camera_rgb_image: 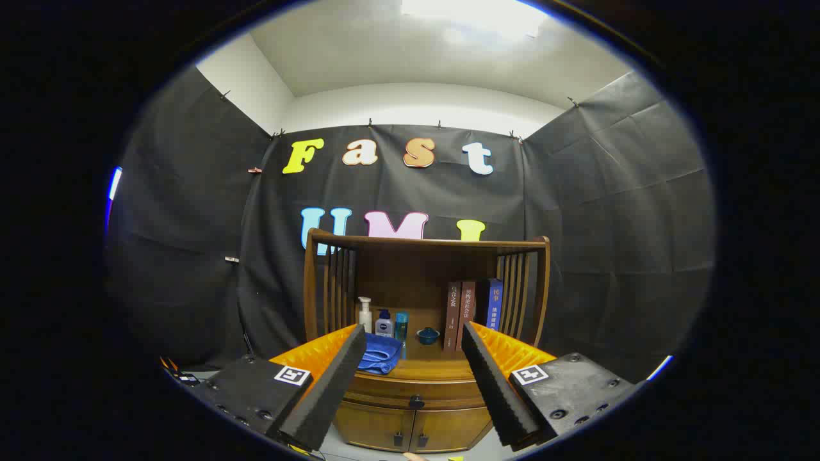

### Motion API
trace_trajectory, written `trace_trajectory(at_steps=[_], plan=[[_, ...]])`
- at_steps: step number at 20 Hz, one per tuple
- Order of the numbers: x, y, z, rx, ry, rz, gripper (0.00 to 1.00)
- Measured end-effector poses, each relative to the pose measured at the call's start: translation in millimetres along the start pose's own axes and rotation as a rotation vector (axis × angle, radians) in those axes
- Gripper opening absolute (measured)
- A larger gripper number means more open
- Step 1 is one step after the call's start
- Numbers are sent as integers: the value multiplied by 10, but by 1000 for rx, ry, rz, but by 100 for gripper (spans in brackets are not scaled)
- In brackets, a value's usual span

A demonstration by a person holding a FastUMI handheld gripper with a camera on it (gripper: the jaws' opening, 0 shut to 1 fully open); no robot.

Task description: Pull open the drawer, take out the items inside it, and place them on the countertop above the cabinet.

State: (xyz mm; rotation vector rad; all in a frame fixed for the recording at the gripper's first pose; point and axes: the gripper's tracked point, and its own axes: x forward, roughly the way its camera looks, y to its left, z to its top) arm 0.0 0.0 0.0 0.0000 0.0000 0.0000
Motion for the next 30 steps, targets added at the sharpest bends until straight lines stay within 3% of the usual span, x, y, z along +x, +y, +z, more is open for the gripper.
trace_trajectory(at_steps=[21, 30], plan=[[-40, -21, 3, 4, 47, -11, 98], [153, 57, -410, 7, 108, 9, 98]])
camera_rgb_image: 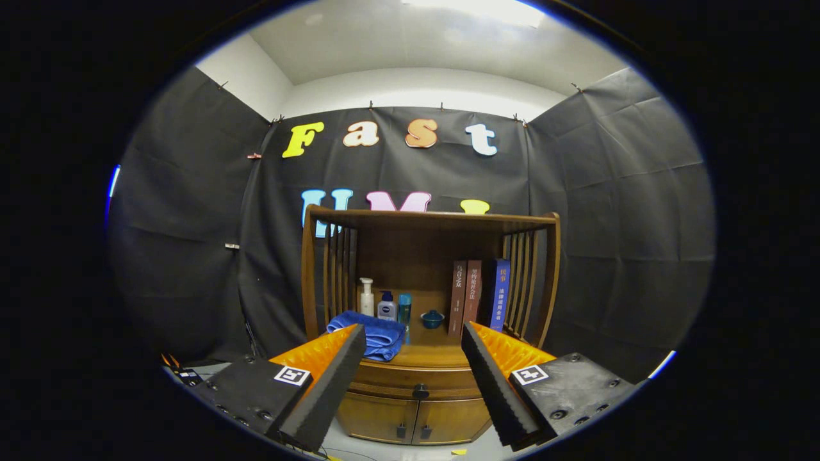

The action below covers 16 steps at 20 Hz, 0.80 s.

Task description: Pull open the drawer, take out the items inside it, and place them on the countertop above the cabinet.

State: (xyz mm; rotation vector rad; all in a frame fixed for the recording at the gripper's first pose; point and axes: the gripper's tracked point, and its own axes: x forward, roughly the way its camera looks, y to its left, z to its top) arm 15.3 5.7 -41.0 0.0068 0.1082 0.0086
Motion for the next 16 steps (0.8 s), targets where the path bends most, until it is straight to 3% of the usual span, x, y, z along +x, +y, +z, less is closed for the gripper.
trace_trajectory(at_steps=[5, 16], plan=[[389, 12, -409, 12, 54, 4, 99], [1373, 29, -1853, 31, 198, -7, 99]])
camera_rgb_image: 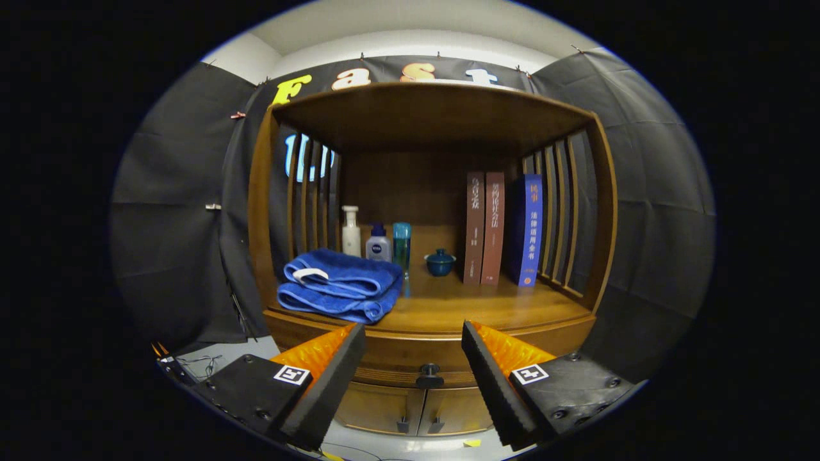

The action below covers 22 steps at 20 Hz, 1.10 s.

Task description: Pull open the drawer, take out the items inside it, and place them on the countertop above the cabinet.

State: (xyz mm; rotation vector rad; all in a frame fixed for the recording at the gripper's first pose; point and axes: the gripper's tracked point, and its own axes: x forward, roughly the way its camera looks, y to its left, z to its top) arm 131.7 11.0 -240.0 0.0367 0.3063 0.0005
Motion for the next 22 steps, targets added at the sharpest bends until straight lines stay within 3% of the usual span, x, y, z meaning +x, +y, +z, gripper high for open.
trace_trajectory(at_steps=[10, 15, 19, 22], plan=[[621, -168, -868, 33, 147, -51, 98], [785, -243, -1283, 40, 240, -69, 83], [816, -258, -1399, 68, 267, -72, 53], [795, -270, -1428, 70, 264, -75, 46]])
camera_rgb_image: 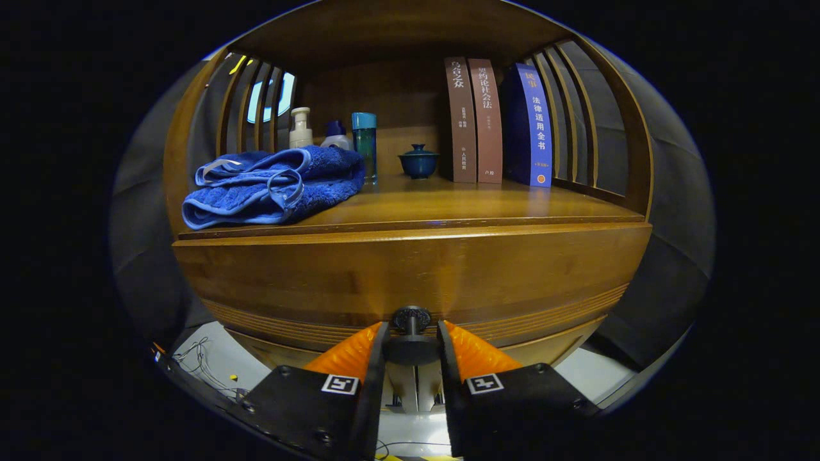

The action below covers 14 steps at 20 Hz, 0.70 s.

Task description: Pull open the drawer, take out the items inside it, and place them on the countertop above the cabinet.

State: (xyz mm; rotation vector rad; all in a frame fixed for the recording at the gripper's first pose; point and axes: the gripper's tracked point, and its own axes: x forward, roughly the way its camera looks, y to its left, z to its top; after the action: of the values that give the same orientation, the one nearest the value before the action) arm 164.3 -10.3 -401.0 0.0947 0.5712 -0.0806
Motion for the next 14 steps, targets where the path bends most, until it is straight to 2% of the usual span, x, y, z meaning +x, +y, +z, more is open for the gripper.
trace_trajectory(at_steps=[1, 4, 10, 14], plan=[[-17, -5, 26, -13, 4, -3, 39], [-15, -5, 12, -43, 15, -3, 29], [-77, 0, -9, -7, 71, 18, 29], [-317, 4, -95, -31, 77, 26, 29]])
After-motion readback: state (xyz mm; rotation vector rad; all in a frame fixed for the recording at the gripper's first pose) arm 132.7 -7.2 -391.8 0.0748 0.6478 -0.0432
